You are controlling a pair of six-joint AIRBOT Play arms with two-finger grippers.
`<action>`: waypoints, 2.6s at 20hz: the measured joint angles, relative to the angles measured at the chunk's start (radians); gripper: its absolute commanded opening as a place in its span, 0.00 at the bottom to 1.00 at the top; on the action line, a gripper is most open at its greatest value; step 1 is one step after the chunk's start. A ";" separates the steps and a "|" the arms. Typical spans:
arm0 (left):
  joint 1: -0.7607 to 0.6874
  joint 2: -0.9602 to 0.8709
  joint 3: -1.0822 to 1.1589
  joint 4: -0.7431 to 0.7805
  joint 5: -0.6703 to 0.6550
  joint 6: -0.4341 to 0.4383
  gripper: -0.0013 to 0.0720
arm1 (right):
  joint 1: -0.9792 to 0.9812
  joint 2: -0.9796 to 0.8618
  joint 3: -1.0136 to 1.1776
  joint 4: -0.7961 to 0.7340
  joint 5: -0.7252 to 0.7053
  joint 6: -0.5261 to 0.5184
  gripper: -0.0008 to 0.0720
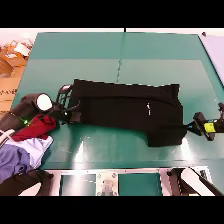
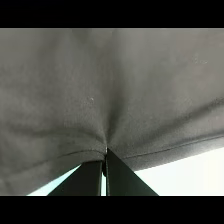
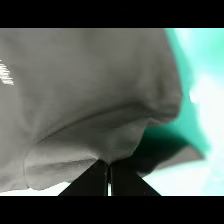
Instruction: Fold the shirts.
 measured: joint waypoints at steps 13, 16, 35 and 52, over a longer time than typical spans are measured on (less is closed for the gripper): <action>0.085 -0.407 0.531 0.018 -0.006 0.043 0.05 | 0.225 -0.411 0.414 0.272 -0.173 0.008 0.04; 0.100 -0.557 0.660 -0.056 0.013 0.090 0.24 | 0.269 -0.580 0.538 0.297 -0.217 -0.003 0.04; 0.214 -0.737 1.152 0.128 -0.349 -0.063 0.05 | 0.023 -0.842 0.725 0.301 -0.015 -0.446 0.85; 0.056 -0.748 1.123 -0.058 -0.282 -0.045 0.05 | 0.225 -0.827 0.918 0.404 0.138 -0.462 0.04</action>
